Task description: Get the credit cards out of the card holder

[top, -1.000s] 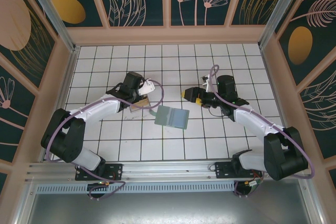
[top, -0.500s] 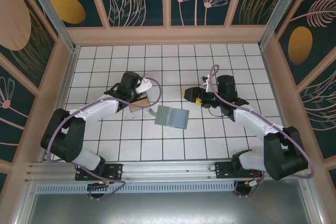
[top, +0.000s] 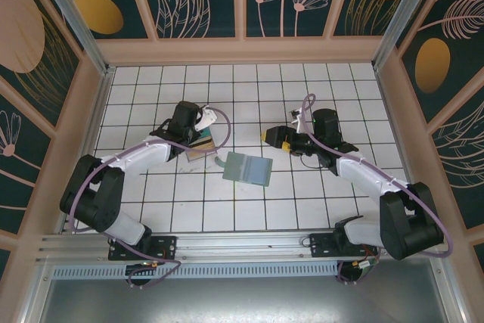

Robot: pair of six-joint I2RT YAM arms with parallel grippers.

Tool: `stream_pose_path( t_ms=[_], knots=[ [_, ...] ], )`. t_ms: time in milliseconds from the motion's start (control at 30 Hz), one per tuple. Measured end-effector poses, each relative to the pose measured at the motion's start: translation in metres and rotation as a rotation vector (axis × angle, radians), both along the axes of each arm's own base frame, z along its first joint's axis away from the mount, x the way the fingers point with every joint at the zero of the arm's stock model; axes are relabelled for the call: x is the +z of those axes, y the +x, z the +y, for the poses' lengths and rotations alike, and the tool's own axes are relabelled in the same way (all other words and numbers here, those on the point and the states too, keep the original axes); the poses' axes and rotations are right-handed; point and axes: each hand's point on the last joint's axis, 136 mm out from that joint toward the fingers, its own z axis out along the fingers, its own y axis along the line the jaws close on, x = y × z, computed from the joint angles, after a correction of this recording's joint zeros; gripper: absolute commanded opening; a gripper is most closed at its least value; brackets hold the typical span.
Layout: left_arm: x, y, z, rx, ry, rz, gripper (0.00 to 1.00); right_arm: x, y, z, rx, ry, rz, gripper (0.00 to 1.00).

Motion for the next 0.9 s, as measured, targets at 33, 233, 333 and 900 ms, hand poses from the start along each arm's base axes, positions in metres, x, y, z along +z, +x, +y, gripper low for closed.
stream_pose_path(
  t_ms=[33,233,333,900],
  knots=[
    [0.000,0.003,0.003,0.015,-0.006,0.000,0.47,0.000,0.000,0.000,0.000,0.000,0.000,0.99],
    [0.010,0.016,0.015,0.065,-0.034,-0.024,0.50,-0.001,0.000,0.000,0.000,0.000,0.001,0.99],
    [0.010,0.015,0.013,0.062,-0.046,-0.019,0.56,-0.003,0.001,0.000,0.000,-0.002,0.006,0.99],
    [0.011,-0.001,-0.006,-0.028,-0.131,0.067,0.69,-0.005,0.002,0.001,0.002,0.005,0.012,0.99]
  ],
)
